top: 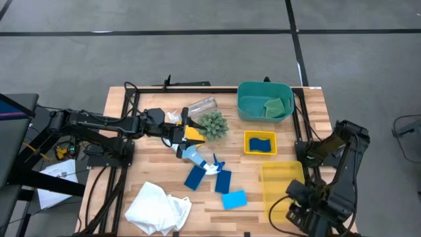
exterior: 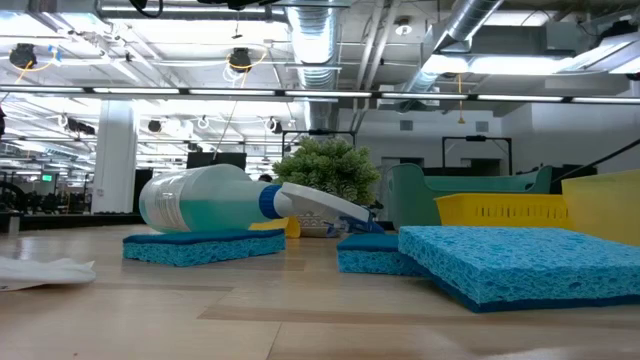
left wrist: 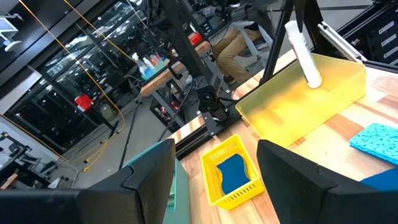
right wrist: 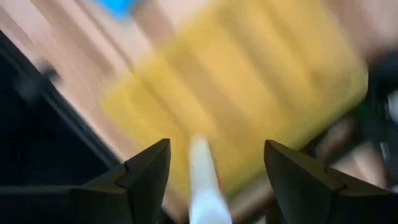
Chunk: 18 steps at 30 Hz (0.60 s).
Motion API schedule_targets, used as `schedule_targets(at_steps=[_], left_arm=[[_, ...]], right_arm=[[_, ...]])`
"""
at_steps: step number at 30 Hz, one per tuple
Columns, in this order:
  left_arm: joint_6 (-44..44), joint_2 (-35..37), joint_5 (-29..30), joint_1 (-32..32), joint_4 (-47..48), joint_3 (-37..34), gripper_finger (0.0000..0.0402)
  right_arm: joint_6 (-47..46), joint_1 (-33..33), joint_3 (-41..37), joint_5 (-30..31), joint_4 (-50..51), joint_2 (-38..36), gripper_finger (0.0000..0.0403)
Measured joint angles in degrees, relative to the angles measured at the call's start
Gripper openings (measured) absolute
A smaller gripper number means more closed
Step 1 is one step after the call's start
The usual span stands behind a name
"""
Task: Pick & Place Kitchen Items
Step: Put the blue sponge into the top yellow bin
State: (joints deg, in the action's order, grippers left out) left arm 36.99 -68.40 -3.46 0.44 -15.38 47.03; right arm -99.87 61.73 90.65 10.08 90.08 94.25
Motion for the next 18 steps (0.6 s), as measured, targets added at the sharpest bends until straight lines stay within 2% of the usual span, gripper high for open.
schedule_targets(at_steps=[5, 10, 14, 18], left_arm=[[0.00, 0.00, 0.00, -0.01, 0.07, 0.00, 0.0222], [0.00, 0.00, 0.00, -0.01, 0.64, 0.00, 0.0222], [0.00, 0.00, 0.01, 0.00, 1.27, 0.00, 0.0222], [-0.21, 0.00, 0.46, -0.01, 1.62, 0.00, 0.0222]], right_arm=[[3.29, 0.09, 0.00, 21.42, -0.04, -1.17, 0.0249], [9.51, 0.24, 0.00, 39.71, -0.08, -0.88, 0.0249], [13.81, -0.28, 0.00, 51.93, -0.07, -0.86, 0.0249], [17.03, -2.07, 0.00, 61.66, -0.06, -0.86, 0.0249]])
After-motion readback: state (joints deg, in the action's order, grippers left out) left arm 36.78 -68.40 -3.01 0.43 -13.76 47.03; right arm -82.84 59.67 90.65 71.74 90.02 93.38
